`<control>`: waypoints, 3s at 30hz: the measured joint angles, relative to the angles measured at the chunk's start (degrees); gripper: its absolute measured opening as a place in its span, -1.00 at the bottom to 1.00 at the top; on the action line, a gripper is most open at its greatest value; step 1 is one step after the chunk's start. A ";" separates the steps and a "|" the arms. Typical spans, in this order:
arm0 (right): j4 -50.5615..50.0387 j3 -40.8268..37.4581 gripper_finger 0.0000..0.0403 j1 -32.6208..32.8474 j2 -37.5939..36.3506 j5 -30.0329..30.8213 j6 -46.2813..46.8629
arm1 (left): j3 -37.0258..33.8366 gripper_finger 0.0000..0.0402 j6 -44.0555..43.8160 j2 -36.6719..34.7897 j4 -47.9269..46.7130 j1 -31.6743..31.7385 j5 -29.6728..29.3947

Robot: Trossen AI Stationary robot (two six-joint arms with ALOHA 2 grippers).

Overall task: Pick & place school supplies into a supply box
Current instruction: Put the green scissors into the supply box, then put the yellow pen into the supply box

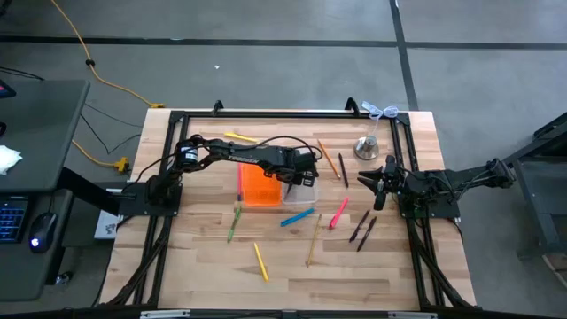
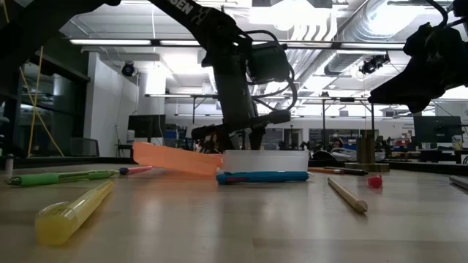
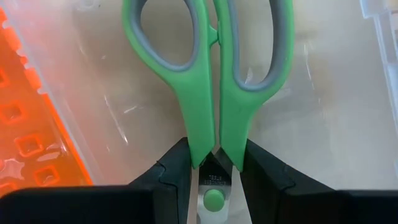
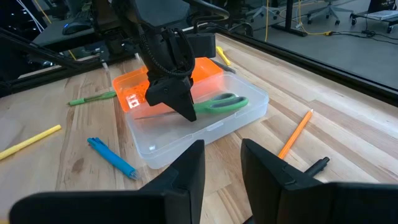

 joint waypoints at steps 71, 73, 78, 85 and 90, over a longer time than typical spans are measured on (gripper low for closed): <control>0.00 0.00 -0.59 0.00 0.00 -0.01 0.00 | 3.95 -0.28 7.46 0.00 -0.92 0.00 6.01; 0.00 0.00 -0.59 0.00 0.00 -0.01 0.00 | 3.95 -0.23 7.54 0.00 -0.86 0.00 6.01; 0.00 0.00 -0.59 0.01 0.00 -0.01 0.00 | 3.98 0.02 7.37 0.00 -0.82 0.00 5.86; 0.00 0.00 -0.59 0.01 0.00 -0.01 0.00 | 4.00 0.29 7.35 0.00 -0.81 0.00 5.73; 0.00 0.00 -0.59 0.01 0.00 -0.01 0.00 | 5.00 0.38 7.39 0.00 -1.94 0.00 6.14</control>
